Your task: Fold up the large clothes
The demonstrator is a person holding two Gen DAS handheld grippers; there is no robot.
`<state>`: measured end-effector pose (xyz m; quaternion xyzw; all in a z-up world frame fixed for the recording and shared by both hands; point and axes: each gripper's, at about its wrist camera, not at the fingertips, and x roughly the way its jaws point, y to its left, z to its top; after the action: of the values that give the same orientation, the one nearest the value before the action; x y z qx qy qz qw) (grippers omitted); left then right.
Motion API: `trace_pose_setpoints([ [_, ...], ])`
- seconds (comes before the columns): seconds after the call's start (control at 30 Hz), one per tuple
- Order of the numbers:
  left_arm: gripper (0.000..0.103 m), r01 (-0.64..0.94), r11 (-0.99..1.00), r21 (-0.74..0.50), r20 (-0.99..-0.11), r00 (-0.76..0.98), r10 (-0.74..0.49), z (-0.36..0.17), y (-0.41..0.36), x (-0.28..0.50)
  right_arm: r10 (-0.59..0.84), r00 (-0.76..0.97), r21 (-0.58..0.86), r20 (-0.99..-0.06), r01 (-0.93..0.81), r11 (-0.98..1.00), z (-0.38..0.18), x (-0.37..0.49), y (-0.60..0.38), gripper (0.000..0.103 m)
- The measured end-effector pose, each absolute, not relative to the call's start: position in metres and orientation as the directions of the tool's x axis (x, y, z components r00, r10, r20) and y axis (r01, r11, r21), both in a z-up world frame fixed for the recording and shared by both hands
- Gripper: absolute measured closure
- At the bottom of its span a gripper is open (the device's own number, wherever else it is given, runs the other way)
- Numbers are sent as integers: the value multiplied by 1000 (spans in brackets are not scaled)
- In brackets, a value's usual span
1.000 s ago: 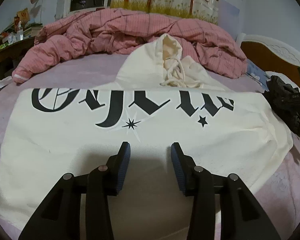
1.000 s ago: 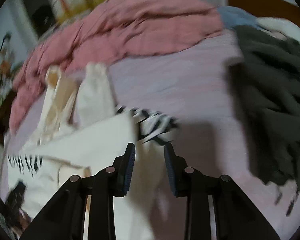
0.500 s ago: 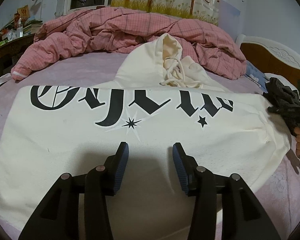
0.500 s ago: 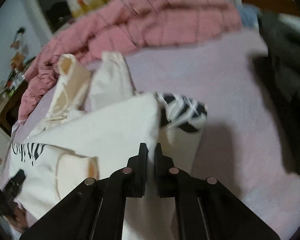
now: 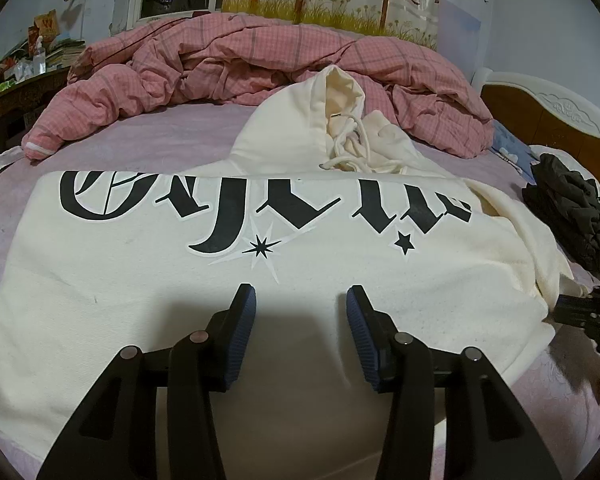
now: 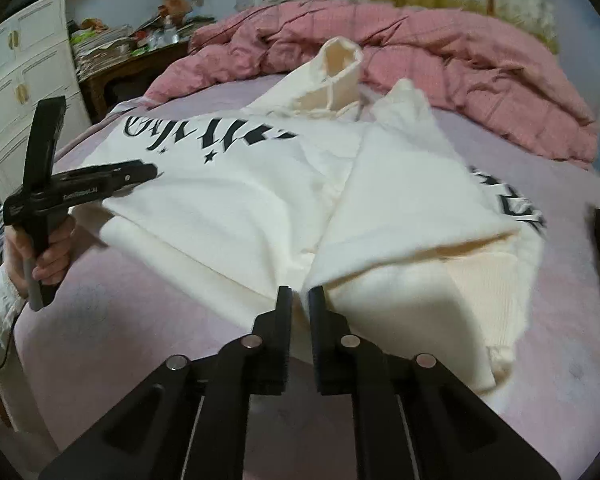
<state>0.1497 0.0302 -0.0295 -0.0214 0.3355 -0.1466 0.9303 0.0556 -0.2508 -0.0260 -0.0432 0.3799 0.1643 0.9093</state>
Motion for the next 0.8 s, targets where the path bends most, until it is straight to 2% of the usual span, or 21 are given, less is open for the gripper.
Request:
trace_pose_setpoints([
  [0.13, 56, 258, 956, -138, -619, 731, -287, -29, 30, 150, 290, 685, 43, -669, -354, 934, -7, 40, -263, 92],
  [0.2, 56, 258, 956, -138, -619, 731, -286, -29, 30, 150, 289, 730, 42, -620, -337, 941, 15, 42, -272, 88],
  [0.23, 56, 258, 956, -138, -619, 731, -286, -29, 30, 150, 289, 749, 47, -596, -326, 944, 26, 44, -279, 73],
  [0.27, 56, 257, 956, -138, -619, 732, -286, -29, 30, 150, 272, 782, 47, -561, -297, 954, 42, 50, -288, 50],
  [0.3, 56, 258, 956, -138, -619, 731, -287, -29, 30, 150, 250, 803, 44, -541, -270, 962, 50, 57, -291, 45],
  [0.33, 55, 258, 956, -139, -619, 731, -288, -29, 29, 150, 226, 824, 50, -519, -235, 971, 63, 69, -300, 44],
  [0.4, 55, 259, 955, -143, -620, 729, -290, -30, 29, 150, 225, 807, 90, -546, -211, 973, 76, 103, -312, 47],
  [0.43, 55, 261, 954, -146, -621, 727, -294, -31, 29, 151, 225, 789, 123, -572, -189, 974, 79, 124, -320, 57],
  [0.5, 53, 280, 945, -172, -625, 710, -324, -35, 29, 153, 249, 748, 207, -615, -152, 967, 76, 167, -336, 60],
  [0.67, 53, 284, 938, -197, -636, 691, -343, -38, 30, 157, 200, 611, 249, -766, -5, 969, 25, 272, -366, 61],
  [0.8, 53, 286, 939, -191, -639, 690, -340, -37, 29, 157, 130, 530, 211, -838, 96, 973, -14, 309, -374, 61],
])
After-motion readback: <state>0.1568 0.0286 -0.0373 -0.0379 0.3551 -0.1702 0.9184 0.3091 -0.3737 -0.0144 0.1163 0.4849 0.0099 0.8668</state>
